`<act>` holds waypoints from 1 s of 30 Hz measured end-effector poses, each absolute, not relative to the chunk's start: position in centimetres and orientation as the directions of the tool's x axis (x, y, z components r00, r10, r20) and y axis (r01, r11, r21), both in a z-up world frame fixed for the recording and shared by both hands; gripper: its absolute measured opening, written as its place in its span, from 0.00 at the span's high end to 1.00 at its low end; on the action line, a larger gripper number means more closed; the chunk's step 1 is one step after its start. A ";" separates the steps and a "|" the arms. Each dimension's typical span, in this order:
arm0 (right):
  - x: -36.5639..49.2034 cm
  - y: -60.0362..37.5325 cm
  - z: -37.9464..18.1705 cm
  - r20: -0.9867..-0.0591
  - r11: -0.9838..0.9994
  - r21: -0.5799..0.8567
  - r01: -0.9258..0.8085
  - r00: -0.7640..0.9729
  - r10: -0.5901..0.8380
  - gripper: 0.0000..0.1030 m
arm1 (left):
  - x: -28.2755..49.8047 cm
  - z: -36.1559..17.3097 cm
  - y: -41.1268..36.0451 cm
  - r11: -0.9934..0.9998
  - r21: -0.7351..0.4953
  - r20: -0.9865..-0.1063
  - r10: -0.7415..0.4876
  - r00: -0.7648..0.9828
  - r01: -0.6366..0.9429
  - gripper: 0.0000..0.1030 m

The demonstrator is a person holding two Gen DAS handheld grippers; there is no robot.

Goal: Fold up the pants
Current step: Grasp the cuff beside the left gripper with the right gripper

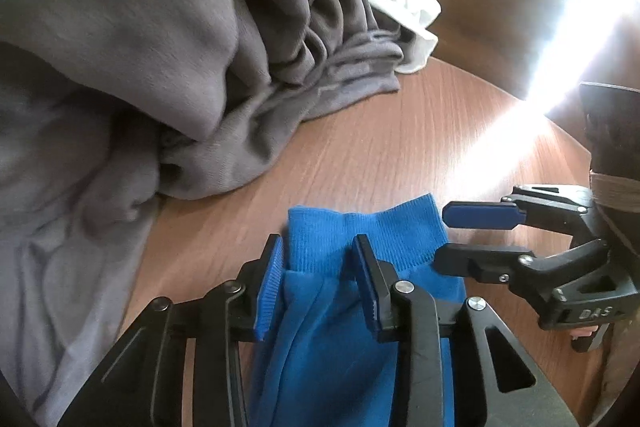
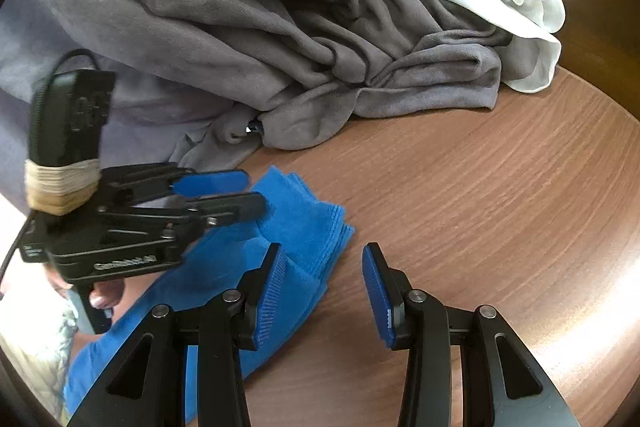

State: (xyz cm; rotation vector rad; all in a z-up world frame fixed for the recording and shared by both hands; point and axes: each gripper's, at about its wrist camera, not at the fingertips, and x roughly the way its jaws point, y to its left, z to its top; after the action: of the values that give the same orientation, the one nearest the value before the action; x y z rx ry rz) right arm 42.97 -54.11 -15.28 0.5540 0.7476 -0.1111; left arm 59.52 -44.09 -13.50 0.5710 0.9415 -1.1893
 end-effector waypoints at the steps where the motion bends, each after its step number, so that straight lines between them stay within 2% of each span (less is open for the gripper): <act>1: 43.0 -54.1 -15.3 -0.669 0.854 0.435 0.285 0.737 0.095 0.60 | 59.6 -13.8 -44.3 0.303 -0.102 -0.851 -0.520 0.075 0.948 0.66; 9: 43.1 -54.0 -15.5 -0.663 0.863 0.424 0.275 0.743 0.089 0.60 | 60.6 -14.6 -45.0 0.322 -0.160 -0.836 -0.547 0.046 0.933 0.62; 11: 43.1 -54.1 -15.6 -0.662 0.858 0.434 0.276 0.743 0.096 0.60 | 61.1 -14.8 -45.0 0.342 -0.184 -0.835 -0.549 0.037 0.922 0.57; 14: 43.3 -54.0 -15.4 -0.659 0.855 0.439 0.275 0.745 0.099 0.60 | 61.3 -14.8 -45.0 0.358 -0.186 -0.840 -0.540 0.040 0.915 0.56; 18: 43.6 -54.0 -15.3 -0.653 0.846 0.459 0.271 0.749 0.114 0.60 | 61.2 -14.8 -45.2 0.336 -0.219 -0.836 -0.548 0.002 0.916 0.68; 22: 44.0 -54.4 -15.3 -0.649 0.824 0.492 0.282 0.750 0.131 0.60 | 61.2 -14.7 -45.1 0.331 -0.238 -0.826 -0.563 -0.012 0.913 0.73; 25: 44.4 -54.6 -15.4 -0.645 0.823 0.491 0.285 0.754 0.124 0.60 | 61.3 -14.5 -44.7 0.337 -0.247 -0.819 -0.574 -0.010 0.909 0.81; 27: 44.7 -54.7 -15.6 -0.640 0.816 0.505 0.282 0.757 0.134 0.63 | 61.3 -14.3 -44.6 0.342 -0.236 -0.820 -0.572 0.002 0.910 0.85; 29: 44.9 -54.9 -15.8 -0.640 0.808 0.519 0.278 0.753 0.152 0.73 | 60.9 -14.1 -44.6 0.341 -0.214 -0.823 -0.568 0.019 0.915 0.86; 30: 44.9 -55.1 -15.9 -0.639 0.798 0.533 0.282 0.753 0.161 0.75 | 60.8 -14.0 -44.9 0.340 -0.205 -0.824 -0.566 0.025 0.918 0.87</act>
State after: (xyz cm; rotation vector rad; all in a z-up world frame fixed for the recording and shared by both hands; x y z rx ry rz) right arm 44.91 -55.10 -15.91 0.6584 0.7293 -0.0716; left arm 60.75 -44.93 -14.03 0.4442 0.9926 -1.2064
